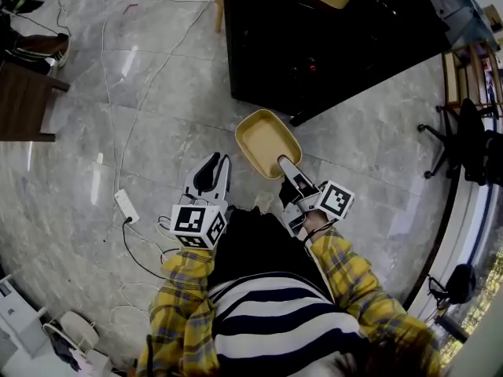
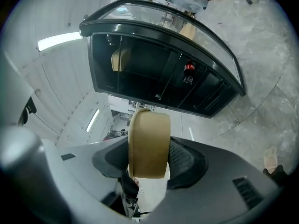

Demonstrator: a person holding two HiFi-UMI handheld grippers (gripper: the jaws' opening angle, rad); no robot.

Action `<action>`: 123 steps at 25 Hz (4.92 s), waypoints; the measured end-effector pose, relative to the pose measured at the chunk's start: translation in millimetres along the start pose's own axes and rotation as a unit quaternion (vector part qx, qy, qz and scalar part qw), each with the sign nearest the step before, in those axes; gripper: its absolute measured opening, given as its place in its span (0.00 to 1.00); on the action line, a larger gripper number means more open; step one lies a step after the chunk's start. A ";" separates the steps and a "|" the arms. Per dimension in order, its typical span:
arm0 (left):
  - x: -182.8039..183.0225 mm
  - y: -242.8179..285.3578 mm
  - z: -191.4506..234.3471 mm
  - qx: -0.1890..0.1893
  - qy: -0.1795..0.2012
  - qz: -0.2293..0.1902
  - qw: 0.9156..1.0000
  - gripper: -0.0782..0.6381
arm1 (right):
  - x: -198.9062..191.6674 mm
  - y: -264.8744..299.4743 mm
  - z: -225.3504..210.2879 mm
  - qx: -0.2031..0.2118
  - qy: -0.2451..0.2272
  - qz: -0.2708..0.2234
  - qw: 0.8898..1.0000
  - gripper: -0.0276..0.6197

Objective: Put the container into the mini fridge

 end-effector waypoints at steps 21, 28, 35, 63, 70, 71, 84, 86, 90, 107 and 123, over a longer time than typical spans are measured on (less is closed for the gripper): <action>-33.3 98.1 72.6 0.009 -0.021 0.002 1.000 0.21 | 71.3 113.9 -49.7 -0.035 0.023 -0.035 0.999 0.40; -39.6 121.6 97.6 0.005 -0.020 0.005 1.000 0.21 | 83.1 149.4 -63.3 -0.037 0.041 -0.052 0.997 0.39; -46.8 147.1 121.0 0.005 -0.031 0.006 0.999 0.20 | 104.5 184.3 -73.1 -0.019 0.060 -0.081 0.995 0.40; -54.8 183.0 141.1 0.008 -0.033 -0.004 0.999 0.20 | 132.3 255.6 -96.1 -0.100 0.063 -0.122 0.985 0.40; -55.2 183.4 149.9 0.011 -0.038 -0.006 0.999 0.20 | 140.8 272.8 -89.5 -0.104 0.065 -0.115 0.986 0.40; -54.8 183.2 151.0 0.011 -0.039 -0.007 0.999 0.20 | 142.2 275.2 -88.0 -0.104 0.063 -0.115 0.986 0.40; -54.7 177.2 152.0 0.009 -0.048 -0.018 0.999 0.20 | 149.0 287.6 -76.5 -0.156 0.062 -0.105 0.980 0.41; -56.1 177.4 153.8 0.009 -0.051 -0.019 0.998 0.20 | 150.3 289.3 -77.1 -0.166 0.063 -0.110 0.978 0.43; -59.6 176.6 152.2 0.008 -0.054 -0.018 0.998 0.20 | 153.3 291.2 -76.5 -0.164 0.061 -0.111 0.978 0.48; -61.8 180.4 145.7 -0.008 -0.052 -0.012 0.999 0.20 | 144.4 289.6 -80.6 -0.144 0.064 -0.079 0.984 0.59; -58.1 173.7 135.4 -0.007 -0.046 0.001 0.999 0.20 | 126.0 249.9 -81.2 -0.172 0.045 -0.085 0.980 0.58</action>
Point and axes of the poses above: the fingertips, and each gripper's own axes: y forward along the fingers, z to its left, x out of its top, the point moved 7 cm from there along -y, backward along the fingers, and after that the axes turned 13 degrees about -x, right-handed, at the moved point
